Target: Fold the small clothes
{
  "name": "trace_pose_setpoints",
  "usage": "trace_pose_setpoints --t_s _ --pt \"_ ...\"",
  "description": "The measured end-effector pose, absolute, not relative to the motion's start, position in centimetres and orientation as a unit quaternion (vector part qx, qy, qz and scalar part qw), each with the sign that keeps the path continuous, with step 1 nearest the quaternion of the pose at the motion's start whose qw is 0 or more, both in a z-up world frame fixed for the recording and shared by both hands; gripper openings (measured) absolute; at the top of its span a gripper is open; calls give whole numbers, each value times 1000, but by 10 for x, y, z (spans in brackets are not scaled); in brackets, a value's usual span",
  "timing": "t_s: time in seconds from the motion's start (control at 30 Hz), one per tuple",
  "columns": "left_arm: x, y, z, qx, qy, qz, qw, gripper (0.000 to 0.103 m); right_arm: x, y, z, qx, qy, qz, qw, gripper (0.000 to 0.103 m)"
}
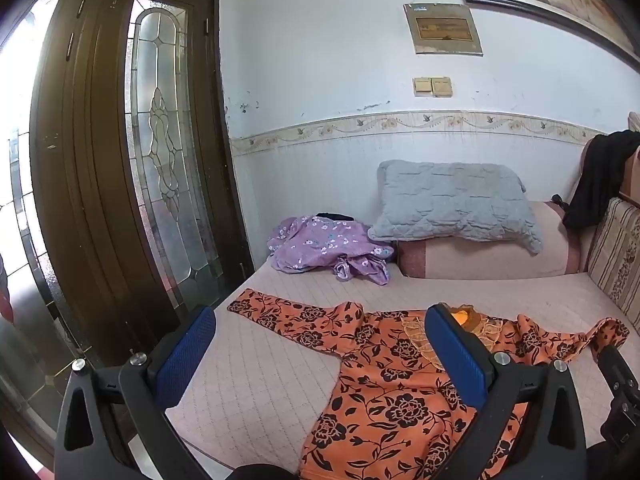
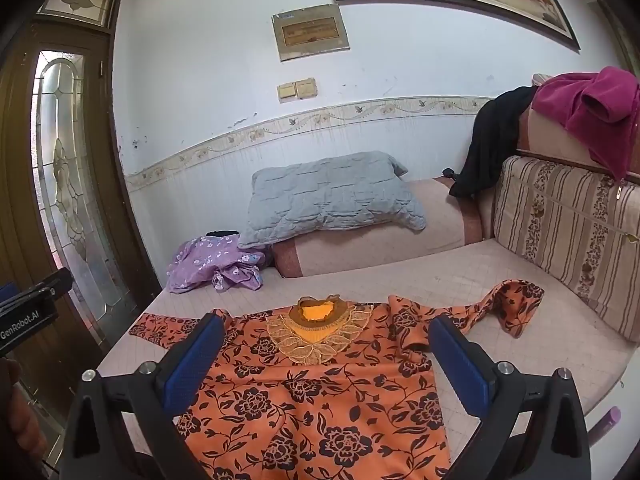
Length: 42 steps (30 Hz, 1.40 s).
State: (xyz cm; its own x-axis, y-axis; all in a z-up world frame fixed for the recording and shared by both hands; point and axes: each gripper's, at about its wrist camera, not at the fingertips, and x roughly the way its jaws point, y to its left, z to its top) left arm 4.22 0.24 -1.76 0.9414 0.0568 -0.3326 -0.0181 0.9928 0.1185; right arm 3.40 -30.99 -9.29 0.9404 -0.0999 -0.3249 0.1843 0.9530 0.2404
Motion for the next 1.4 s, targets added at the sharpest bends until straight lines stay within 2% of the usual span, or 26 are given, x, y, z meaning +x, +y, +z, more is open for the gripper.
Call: trace_pose_setpoints --t_s 0.73,1.4 --pt "61 -9 -28 63 185 16 981 103 54 -319 -105 145 172 -72 972 103" --pt "133 -28 -66 72 227 29 971 103 121 -338 -127 145 194 -84 967 103"
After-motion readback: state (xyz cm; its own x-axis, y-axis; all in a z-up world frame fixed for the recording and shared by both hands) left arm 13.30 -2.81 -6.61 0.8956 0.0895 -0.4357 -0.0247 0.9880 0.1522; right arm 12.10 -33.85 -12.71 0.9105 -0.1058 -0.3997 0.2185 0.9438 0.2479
